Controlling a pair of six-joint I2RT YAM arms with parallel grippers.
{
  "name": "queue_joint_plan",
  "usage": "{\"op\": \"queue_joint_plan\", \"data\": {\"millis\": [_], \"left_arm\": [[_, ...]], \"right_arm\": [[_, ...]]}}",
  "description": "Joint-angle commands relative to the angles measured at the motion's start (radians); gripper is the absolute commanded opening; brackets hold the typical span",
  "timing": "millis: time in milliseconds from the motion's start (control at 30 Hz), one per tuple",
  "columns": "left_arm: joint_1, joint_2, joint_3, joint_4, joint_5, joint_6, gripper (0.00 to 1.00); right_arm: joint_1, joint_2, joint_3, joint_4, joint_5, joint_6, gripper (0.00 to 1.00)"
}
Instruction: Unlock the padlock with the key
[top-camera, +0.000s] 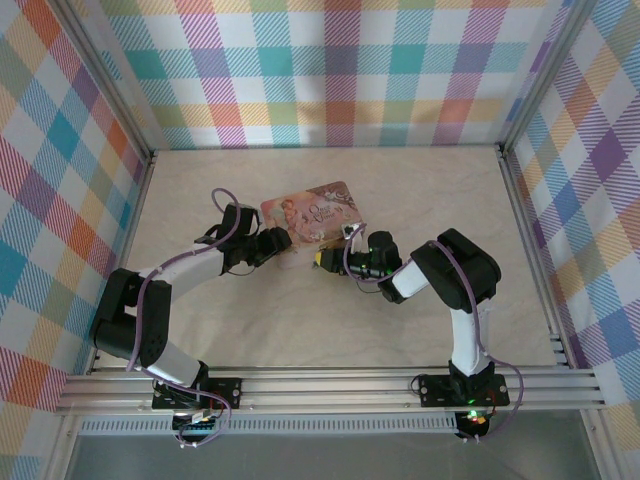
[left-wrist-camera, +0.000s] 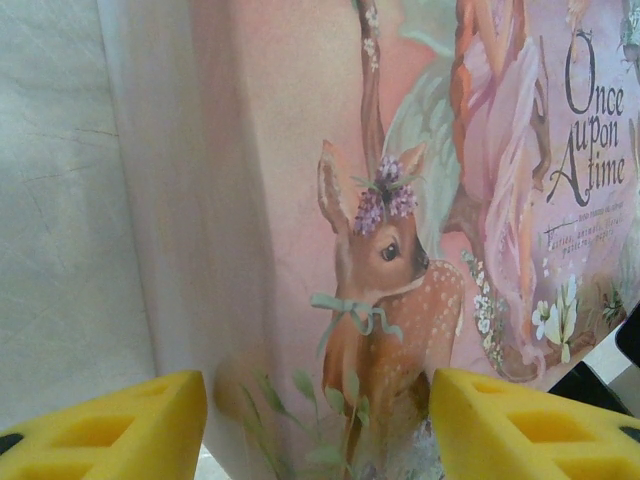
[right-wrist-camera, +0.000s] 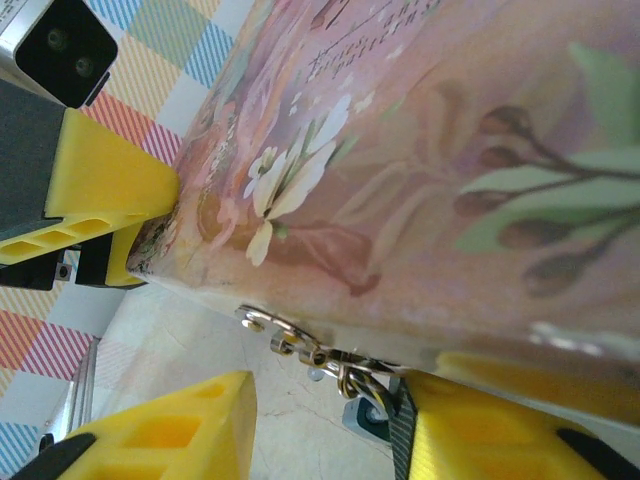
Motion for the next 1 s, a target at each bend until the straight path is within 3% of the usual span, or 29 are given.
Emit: {"op": "queue_joint_plan", "data": {"millis": [0, 633, 967], "left_arm": [[-0.015, -0.005, -0.009, -0.063, -0.027, 0.004, 0.6], [-0.015, -0.016, -0.021, -0.062, -0.03, 0.002, 0.6], [-0.017, -0.032, -0.038, -0.068, -0.026, 0.0, 0.6]], "right_arm": [[0.006, 0.007, -0.008, 0.064, -0.02, -0.014, 0.37], [0.006, 0.009, -0.01, 0.045, -0.001, -0.02, 0.1], [0.002, 0.0, -0.027, 0.044, 0.03, -0.009, 0.03]]}}
